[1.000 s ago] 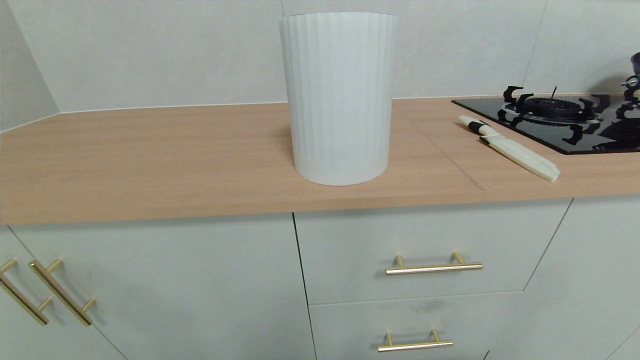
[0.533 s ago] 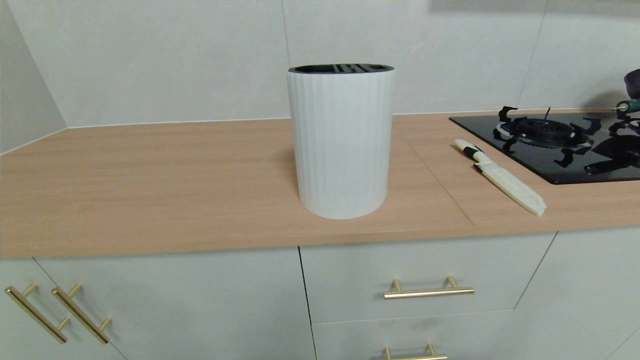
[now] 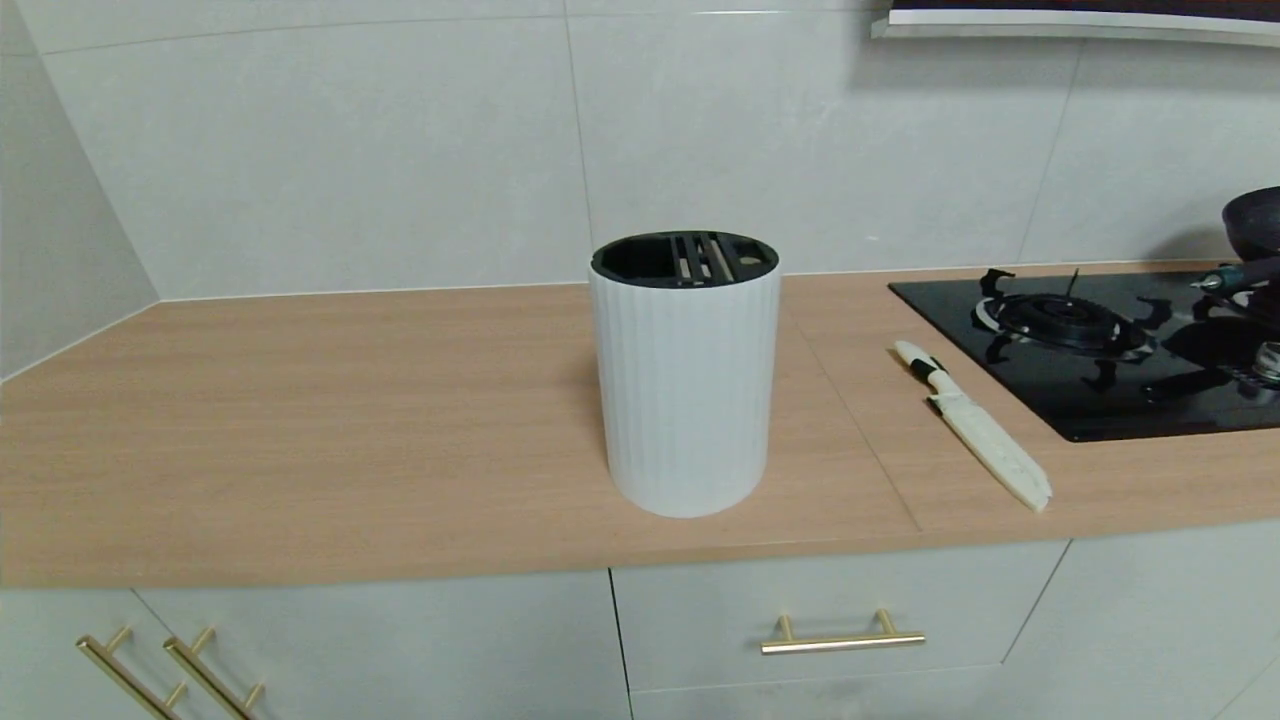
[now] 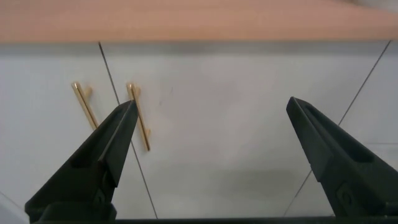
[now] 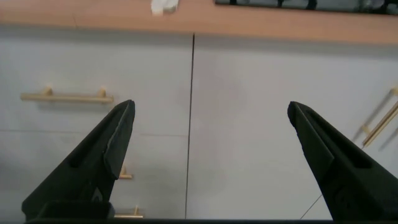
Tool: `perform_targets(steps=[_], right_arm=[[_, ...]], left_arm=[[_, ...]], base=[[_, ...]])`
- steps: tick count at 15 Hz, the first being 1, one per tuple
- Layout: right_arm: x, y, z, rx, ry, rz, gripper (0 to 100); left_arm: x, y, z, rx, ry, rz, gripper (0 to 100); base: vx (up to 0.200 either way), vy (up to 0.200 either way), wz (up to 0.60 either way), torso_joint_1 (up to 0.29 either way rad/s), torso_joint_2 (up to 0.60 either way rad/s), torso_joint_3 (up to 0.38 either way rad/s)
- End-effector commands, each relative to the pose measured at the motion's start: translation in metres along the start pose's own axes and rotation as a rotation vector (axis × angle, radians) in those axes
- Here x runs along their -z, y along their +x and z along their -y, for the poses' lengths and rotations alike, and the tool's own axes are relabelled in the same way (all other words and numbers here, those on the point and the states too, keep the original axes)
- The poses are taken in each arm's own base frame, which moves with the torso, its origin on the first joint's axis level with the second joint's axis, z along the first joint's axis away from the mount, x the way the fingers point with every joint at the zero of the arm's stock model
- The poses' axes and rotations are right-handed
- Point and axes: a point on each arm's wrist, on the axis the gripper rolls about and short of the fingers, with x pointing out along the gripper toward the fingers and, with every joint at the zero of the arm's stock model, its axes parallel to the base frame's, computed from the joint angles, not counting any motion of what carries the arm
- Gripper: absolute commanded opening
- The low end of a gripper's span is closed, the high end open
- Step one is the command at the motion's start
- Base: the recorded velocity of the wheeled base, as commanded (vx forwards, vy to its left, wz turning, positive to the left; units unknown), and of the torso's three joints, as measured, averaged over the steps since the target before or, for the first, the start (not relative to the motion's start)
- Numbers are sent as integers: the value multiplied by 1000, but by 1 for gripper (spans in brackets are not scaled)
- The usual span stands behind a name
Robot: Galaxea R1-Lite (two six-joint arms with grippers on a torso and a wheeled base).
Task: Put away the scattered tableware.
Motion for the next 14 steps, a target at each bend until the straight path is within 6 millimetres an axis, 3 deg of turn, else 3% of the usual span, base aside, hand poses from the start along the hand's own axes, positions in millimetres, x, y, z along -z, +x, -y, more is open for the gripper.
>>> perform_targets(steps=[1,14], right_arm=[[0,0,0,0,0,1,100],[0,0,0,0,0,1,100]], left_arm=[[0,0,0,0,0,0,100],[0,0,0,0,0,0,100]], base=[[0,0,0,212,-486,-290],[0,0,0,234,-524,-289]])
